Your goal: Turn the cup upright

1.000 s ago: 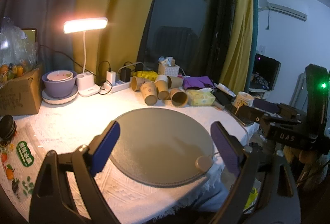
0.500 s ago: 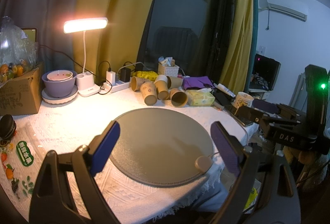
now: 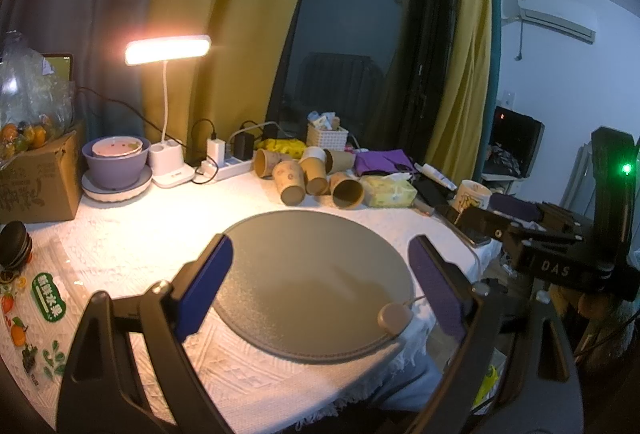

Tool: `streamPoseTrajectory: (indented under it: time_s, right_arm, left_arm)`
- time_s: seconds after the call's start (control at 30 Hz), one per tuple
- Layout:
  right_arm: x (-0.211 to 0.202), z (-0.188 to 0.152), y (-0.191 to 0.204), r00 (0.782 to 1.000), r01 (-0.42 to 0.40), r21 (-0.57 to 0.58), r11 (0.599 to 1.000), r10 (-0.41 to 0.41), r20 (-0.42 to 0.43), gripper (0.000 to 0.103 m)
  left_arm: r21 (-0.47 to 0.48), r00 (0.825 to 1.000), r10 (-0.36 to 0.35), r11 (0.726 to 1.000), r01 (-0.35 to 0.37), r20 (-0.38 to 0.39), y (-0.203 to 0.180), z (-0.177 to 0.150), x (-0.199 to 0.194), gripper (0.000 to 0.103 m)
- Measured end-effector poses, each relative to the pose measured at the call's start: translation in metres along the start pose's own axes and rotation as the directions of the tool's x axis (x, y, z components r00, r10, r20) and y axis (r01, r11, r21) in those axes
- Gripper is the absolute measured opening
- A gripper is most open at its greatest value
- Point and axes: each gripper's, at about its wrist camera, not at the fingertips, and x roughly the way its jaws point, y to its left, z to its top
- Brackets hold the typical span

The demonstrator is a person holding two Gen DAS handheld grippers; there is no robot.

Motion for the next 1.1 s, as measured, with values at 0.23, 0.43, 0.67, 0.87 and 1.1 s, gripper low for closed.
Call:
streamPoseTrajectory:
  time_s: [0.23,0.43,0.67,0.87,1.1]
  right_arm:
    - [0.0003,0.0006,0.0006,1.0,0.0,0.0,1.0,0.0,-0.001,0.07]
    - [0.0004,0.0006,0.0009,1.0,0.0,-0.001,1.0,0.0,-0.002,0.07]
    - [0.0002,0.0008,0.001,1.0,0.0,-0.001,1.0,0.0,0.0,0.07]
    - [0.0,0.0013,0.0011,1.0,0.0,-0.001,1.0,0.0,-0.001,0.07]
    - [-0.0006,0.0018,0.0017,1.0,0.001,-0.001,1.0,-0.001,0.0,0.07]
  left_arm:
    - [-0.002,1.0,0.0,1.0,0.0,0.001,0.0009,0.0002,-0.0002,0.09]
    - [-0.001,1.0,-0.002,1.0,0.002,0.0,0.0,0.0022,0.0,0.09]
    - [-0.002,1.0,-0.004,1.0,0.004,0.003,-0.0005,0.0037,-0.0009,0.09]
    - [-0.003,1.0,-0.006,1.0,0.006,0.003,-0.0013,0.0048,-0.0014,0.09]
    - [0.001,1.0,-0.007,1.0,0.007,0.01,-0.0038,0.0063,-0.0019,0.09]
